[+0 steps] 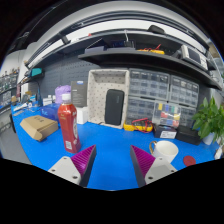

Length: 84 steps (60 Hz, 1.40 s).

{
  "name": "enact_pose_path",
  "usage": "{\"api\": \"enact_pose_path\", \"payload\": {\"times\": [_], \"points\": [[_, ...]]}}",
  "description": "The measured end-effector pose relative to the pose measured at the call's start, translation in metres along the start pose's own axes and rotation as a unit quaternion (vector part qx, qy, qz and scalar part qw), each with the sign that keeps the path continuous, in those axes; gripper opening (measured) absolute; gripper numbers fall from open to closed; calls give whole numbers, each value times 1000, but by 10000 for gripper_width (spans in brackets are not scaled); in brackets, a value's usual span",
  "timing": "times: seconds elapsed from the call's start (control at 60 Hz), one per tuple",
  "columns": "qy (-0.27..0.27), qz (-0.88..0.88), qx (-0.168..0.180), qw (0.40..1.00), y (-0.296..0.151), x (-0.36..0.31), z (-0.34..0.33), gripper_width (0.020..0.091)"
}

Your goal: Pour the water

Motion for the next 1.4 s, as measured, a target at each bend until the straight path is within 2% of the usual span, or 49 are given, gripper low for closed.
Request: {"api": "enact_pose_path", "payload": {"times": [0.167, 0.433, 0.7, 0.867, 0.9, 0.933, 0.95, 0.967, 1.033, 1.05, 1.2, 1.4], "points": [[-28, -5, -13, 1000, 5, -49, 5, 682], [-59, 4, -11, 998, -4, -142, 41, 693], [-19, 6, 12, 1000, -36, -159, 108, 691], [-8, 19, 19, 1000, -38, -159, 138, 678], [-1, 26, 20, 999, -36, -158, 142, 597], [14, 34, 26, 999, -36, -154, 145, 552], [20, 39, 29, 999, -35, -153, 146, 464], [21, 43, 34, 998, -34, -152, 147, 449], [23, 55, 45, 997, -35, -150, 149, 432], [23, 57, 45, 997, -34, -150, 149, 398], [12, 64, 48, 997, -35, -147, 150, 300], [7, 136, 54, 989, -35, -131, 145, 292]]}}
Point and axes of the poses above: the point between the fingertips, and its own axes, seen from behind it with the camera up: x to the right, y down, z forward, the way the camera looks, the point moved 9 cm from there along -z, backward, against the way the camera looks, and after that the axes turned 3 degrees about -y, right-handed, at the moved point
